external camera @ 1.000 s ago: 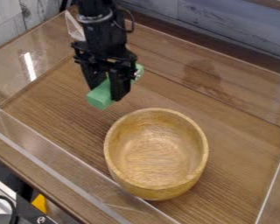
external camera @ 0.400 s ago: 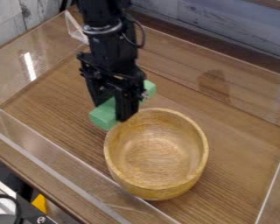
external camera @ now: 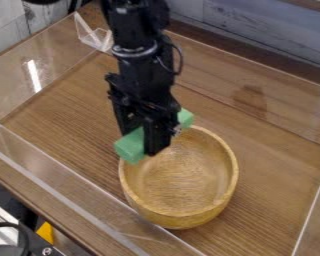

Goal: Put the green block in the brown bowl

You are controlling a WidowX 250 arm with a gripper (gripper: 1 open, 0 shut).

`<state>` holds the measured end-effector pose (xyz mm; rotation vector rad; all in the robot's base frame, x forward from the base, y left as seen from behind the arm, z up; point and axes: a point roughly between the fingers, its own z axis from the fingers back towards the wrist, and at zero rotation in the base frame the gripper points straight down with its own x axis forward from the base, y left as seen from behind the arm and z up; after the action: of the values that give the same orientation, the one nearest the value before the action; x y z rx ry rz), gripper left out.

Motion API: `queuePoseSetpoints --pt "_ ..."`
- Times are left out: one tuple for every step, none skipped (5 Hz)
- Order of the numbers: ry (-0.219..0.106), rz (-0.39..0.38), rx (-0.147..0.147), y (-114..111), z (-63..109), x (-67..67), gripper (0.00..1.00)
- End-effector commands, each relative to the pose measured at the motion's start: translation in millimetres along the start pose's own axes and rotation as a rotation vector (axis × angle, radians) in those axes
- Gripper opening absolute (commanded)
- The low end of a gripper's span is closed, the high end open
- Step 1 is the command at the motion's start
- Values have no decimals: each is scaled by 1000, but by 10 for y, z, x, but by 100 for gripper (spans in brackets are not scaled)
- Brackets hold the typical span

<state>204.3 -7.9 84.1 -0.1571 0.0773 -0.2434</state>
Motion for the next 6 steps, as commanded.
queuePoseSetpoints --pt "-25 -4 10 -144 74 97 0" --pt "-31 27 8 -206 175 94 0" --pt "-50 115 2 -129 149 29 0" --pt "-64 187 -1 -57 85 -31 0" --pt "-64 142 10 -41 -26 -60 0" --pt "-55 137 11 -30 -20 11 100"
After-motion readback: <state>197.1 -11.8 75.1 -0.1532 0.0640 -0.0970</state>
